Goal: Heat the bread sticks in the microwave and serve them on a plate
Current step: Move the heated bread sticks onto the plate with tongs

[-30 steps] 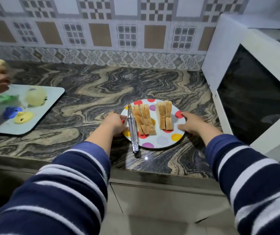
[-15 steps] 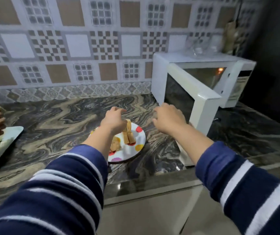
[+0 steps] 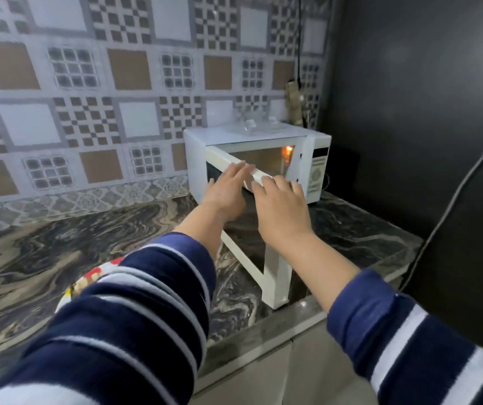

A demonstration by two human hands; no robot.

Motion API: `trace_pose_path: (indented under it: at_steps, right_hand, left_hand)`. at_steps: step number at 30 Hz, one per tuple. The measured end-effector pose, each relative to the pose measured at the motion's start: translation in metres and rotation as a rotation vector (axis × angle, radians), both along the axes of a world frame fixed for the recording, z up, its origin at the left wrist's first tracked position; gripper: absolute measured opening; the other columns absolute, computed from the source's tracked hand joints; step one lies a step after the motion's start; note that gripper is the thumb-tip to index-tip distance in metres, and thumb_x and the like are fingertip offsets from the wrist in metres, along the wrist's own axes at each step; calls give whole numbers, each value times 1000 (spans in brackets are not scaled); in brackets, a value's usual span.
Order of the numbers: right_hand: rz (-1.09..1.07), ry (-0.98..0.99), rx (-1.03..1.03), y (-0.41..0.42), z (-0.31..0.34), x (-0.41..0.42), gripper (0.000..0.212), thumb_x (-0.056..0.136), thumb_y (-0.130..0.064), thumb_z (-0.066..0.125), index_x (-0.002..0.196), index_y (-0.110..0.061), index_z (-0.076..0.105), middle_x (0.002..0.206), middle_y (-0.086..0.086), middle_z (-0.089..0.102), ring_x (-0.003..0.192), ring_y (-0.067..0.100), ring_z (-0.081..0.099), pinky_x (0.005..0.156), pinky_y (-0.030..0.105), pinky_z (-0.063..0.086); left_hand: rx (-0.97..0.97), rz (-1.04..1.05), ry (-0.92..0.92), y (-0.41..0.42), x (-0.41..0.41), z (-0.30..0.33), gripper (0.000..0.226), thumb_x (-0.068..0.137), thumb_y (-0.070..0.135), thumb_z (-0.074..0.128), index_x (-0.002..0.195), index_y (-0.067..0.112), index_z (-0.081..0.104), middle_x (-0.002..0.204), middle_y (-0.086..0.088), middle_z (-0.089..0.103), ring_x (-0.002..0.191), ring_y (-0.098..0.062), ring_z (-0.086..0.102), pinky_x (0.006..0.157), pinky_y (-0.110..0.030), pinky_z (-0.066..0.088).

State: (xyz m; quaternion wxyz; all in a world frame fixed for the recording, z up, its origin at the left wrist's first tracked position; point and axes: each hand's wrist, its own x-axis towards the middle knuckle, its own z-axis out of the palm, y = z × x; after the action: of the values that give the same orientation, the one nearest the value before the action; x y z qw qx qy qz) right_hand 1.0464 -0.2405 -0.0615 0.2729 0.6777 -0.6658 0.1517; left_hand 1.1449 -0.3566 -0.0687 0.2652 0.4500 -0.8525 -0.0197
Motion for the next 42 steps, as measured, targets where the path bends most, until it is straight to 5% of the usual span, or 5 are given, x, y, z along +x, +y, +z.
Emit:
trace_pose_path:
  at_steps: [6,15,27,34,42]
  right_hand:
    - [10,-64,-20,-24,-12,-82,57,91,-11,43,147,-14,30,152,1,34,140,20,28,113,39,20]
    - [-2,-221,52,-97,-10,-208,67,94,-8,43,153,-19,13,161,-1,13,148,16,6,119,41,1]
    - [87,-226,161,-238,0,-292,74,89,4,37,153,-22,10,161,-4,8,148,12,0,119,49,-4]
    - [200,-234,96,-286,-6,-310,61,95,-3,37,150,-24,21,159,-5,18,147,10,8,119,47,1]
    - [238,-184,219,-320,9,-322,58,101,-1,28,153,-20,10,162,-4,4,148,10,-1,116,50,-11]
  left_hand:
    - [-101,92,-111,-17,-52,-5,84,80,17,56,149,36,13,155,9,16,147,-16,12,115,-54,-5]
    - [-54,313,-217,-63,-153,-8,94,80,39,55,152,29,-5,160,5,-3,148,-19,-13,112,-63,-6]
    - [-181,529,-259,-141,-212,-23,103,80,66,49,151,24,-11,161,2,-7,148,-25,-11,112,-61,-6]
    - [-329,643,-153,-174,-234,-31,72,94,48,37,152,19,7,160,-2,11,148,-24,0,111,-64,-9]
    - [-356,629,-295,-196,-247,-36,83,90,43,38,151,15,-11,161,1,-11,147,-23,-15,114,-62,-6]
